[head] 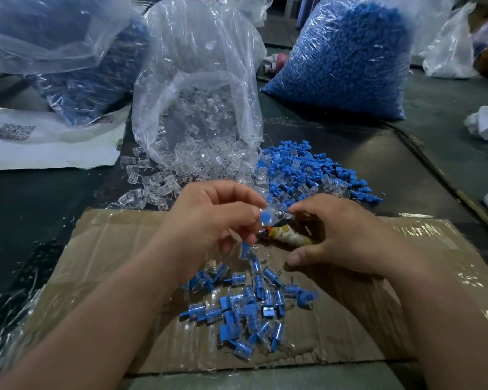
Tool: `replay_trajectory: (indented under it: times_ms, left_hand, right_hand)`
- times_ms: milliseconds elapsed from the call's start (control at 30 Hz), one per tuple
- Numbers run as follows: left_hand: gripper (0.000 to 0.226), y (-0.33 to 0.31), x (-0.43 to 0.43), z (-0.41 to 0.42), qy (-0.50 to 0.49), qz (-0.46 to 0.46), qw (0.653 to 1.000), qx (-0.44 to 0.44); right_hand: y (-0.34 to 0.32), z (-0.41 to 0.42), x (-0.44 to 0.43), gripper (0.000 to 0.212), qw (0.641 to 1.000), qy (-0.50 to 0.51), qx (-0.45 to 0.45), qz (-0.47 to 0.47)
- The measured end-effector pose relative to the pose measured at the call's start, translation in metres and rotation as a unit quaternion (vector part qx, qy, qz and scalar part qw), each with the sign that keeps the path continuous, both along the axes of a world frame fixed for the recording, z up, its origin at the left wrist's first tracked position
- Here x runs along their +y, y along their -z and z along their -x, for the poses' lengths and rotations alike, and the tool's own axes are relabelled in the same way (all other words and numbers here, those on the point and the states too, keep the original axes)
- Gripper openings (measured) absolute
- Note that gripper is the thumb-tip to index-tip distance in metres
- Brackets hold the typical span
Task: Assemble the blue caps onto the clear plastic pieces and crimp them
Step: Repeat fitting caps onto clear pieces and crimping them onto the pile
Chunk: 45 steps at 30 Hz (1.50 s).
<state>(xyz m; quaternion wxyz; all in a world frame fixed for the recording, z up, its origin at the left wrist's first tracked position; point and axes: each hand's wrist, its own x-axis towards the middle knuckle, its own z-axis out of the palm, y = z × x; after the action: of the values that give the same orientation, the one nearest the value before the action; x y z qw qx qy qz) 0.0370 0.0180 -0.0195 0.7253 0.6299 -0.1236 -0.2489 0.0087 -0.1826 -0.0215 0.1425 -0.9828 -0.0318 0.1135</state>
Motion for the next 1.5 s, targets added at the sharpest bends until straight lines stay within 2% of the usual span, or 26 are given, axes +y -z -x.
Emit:
replay_trajectory:
  times_ms: [200,267,367,433,500,600,700,767,867,967,1033,1133,1233,1333,1400,1500]
  left_hand:
    - [0.013,0.002,-0.004,0.008,0.155,-0.062,0.981,-0.101]
    - [0.017,0.005,-0.004,0.008,0.163,-0.062,0.977,-0.120]
    - [0.011,0.004,-0.004,0.007,0.146,-0.052,0.980,-0.127]
    - [0.010,0.006,-0.004,0.006,0.080,-0.061,0.985,-0.137]
    - [0.007,0.009,-0.005,0.001,-0.049,-0.111,0.979,-0.165]
    - [0.021,0.018,0.000,-0.013,-0.225,-0.229,0.916,-0.239]
    - [0.028,0.023,0.007,-0.027,-0.278,-0.313,0.865,-0.278]
    - [0.036,0.027,0.008,-0.032,-0.261,-0.372,0.840,-0.295]
    - [0.042,0.036,0.006,-0.033,-0.192,-0.446,0.819,-0.305]
    - [0.025,0.042,0.008,-0.034,-0.140,-0.489,0.791,-0.341]
    - [0.010,0.041,0.008,-0.034,-0.140,-0.491,0.785,-0.351]
    - [0.008,0.040,0.008,-0.034,-0.142,-0.483,0.791,-0.347]
    - [0.034,0.040,0.006,-0.032,-0.088,-0.494,0.796,-0.338]
    - [0.048,0.038,0.001,-0.028,-0.063,-0.508,0.784,-0.350]
    - [0.046,0.037,0.001,-0.027,-0.070,-0.504,0.785,-0.354]
    - [0.030,0.036,0.001,-0.027,-0.092,-0.480,0.794,-0.360]
  right_hand:
    - [-0.002,0.001,0.000,0.089,0.998,0.001,-0.044,-0.034]
    - [-0.001,0.000,-0.001,0.084,0.998,0.004,-0.055,-0.032]
    - [0.001,0.001,-0.002,0.073,0.998,0.007,-0.063,-0.028]
    - [0.000,0.001,-0.002,0.077,0.998,0.009,-0.061,-0.028]
    - [-0.001,0.001,-0.001,0.081,0.998,0.012,-0.057,-0.031]
    - [-0.001,0.000,-0.002,0.084,0.997,0.015,-0.062,-0.035]
    - [0.000,-0.001,-0.002,0.073,0.997,0.016,-0.071,-0.030]
    - [0.000,-0.001,-0.003,0.055,0.996,0.024,-0.083,-0.031]
    - [0.000,0.000,-0.006,0.042,0.991,0.051,-0.113,-0.043]
    - [0.001,0.000,-0.009,0.024,0.977,0.097,-0.176,-0.065]
    - [0.001,-0.001,-0.012,0.010,0.965,0.135,-0.211,-0.079]
    - [0.002,-0.003,-0.018,0.011,0.945,0.187,-0.254,-0.089]
    - [0.003,-0.003,-0.020,0.015,0.932,0.213,-0.277,-0.101]
    - [0.003,-0.003,-0.018,0.020,0.931,0.211,-0.279,-0.102]
    - [0.003,-0.003,-0.017,0.019,0.934,0.208,-0.274,-0.095]
    - [0.004,-0.003,-0.017,0.018,0.936,0.208,-0.269,-0.092]
